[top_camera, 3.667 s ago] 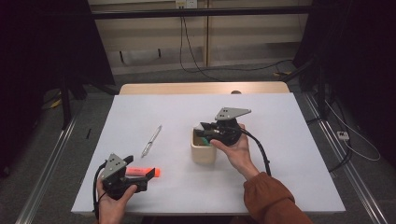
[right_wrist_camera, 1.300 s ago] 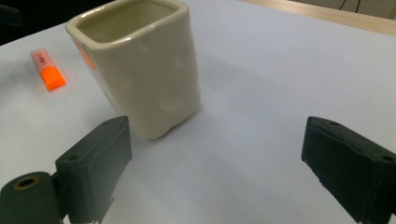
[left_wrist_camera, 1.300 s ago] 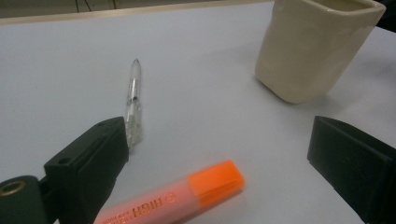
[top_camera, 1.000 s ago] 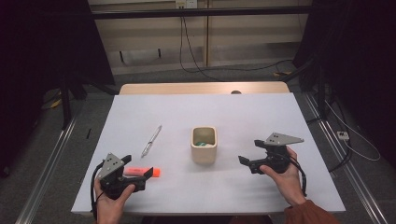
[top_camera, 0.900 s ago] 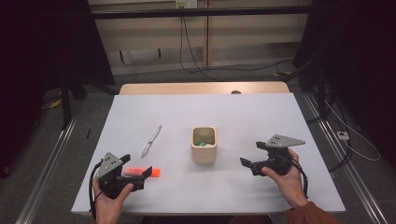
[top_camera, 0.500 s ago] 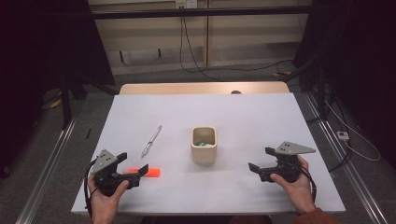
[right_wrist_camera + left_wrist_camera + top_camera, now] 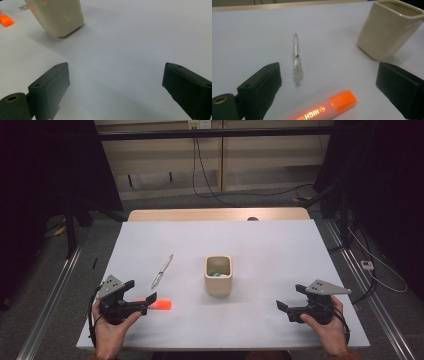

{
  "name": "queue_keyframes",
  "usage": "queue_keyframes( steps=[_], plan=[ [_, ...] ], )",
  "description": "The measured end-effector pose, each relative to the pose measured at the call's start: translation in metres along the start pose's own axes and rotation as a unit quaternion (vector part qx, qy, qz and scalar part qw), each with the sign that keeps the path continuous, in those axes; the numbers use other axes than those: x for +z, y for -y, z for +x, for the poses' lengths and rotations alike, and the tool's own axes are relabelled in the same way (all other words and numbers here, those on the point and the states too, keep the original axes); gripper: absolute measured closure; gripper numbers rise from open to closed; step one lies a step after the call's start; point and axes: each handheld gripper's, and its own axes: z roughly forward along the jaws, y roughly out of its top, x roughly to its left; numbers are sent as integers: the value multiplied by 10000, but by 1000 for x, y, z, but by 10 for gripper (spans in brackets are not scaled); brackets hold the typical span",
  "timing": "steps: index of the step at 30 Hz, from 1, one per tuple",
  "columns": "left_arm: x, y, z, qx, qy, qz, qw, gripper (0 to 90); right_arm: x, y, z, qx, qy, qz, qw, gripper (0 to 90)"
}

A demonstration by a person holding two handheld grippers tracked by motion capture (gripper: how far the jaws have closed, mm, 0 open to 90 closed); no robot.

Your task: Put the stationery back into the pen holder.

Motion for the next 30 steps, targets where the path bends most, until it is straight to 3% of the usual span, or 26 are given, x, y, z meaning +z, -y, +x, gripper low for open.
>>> queue_keyframes(
  steps=[6,14,20,30],
  plan=[
    [3,-3,6,-48,-40,83,9999,95,3,-1,2,-51,-61,9,10000,76],
    [9,-3,27,-235,-241,227,9992,203,4,-1,1,-14,-88,18,10000,75],
    [14,0,29,-298,-207,385,9986,237,5,-1,2,-26,-94,29,9999,74],
    [12,6,27,-291,47,600,9978,523,5,-1,2,-23,-114,42,9999,74]
  ],
)
